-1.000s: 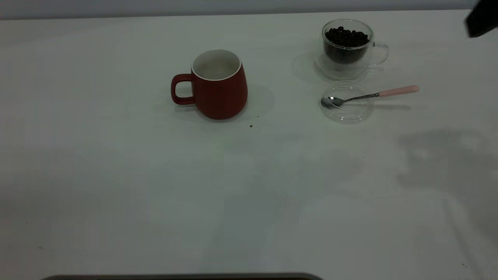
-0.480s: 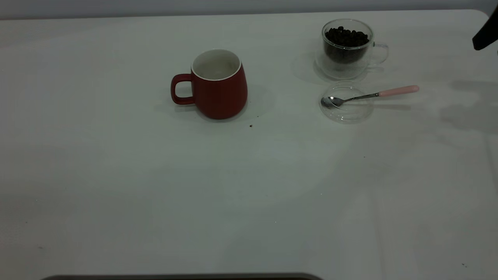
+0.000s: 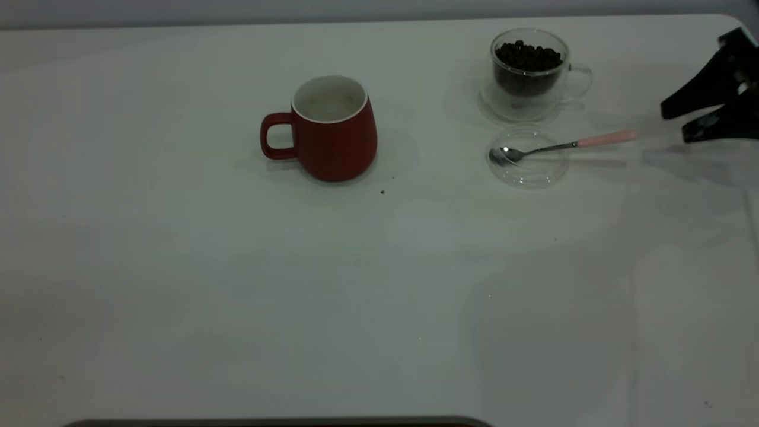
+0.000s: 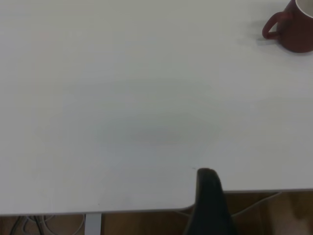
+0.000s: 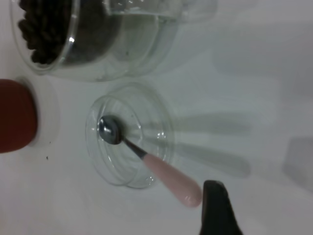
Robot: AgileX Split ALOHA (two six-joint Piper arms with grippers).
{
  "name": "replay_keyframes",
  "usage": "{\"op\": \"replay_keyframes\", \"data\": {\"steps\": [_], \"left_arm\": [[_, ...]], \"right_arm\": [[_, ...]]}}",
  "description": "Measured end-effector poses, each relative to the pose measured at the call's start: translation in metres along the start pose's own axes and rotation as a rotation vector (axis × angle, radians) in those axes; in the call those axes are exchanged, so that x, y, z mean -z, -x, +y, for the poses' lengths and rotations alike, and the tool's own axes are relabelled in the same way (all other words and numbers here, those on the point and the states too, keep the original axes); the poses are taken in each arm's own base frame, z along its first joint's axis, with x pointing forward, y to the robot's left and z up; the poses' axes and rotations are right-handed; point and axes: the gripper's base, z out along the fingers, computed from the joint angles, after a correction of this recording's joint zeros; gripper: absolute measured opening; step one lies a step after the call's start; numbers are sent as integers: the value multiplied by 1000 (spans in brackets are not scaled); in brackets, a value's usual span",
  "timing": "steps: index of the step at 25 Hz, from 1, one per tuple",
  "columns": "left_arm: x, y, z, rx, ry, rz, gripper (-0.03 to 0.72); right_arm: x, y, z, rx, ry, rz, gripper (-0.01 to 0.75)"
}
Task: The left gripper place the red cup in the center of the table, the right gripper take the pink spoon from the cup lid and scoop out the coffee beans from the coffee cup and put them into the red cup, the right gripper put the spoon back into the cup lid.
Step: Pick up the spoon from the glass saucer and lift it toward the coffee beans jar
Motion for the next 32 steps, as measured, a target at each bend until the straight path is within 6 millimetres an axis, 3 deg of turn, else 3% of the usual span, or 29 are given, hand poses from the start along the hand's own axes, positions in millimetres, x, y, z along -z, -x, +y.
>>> {"op": "replay_keyframes", "data": {"steps": [4,13,32], "left_arm": [[0,0,0,0,0,0,586],[0,0,0,0,0,0,586],[0,0,0,0,0,0,586]], "right_arm": [[-13,6,-10,11,54,20,507],[-23,3,-9,-28,173,43,507],[-66,-11,14,2,216,149,507]]}}
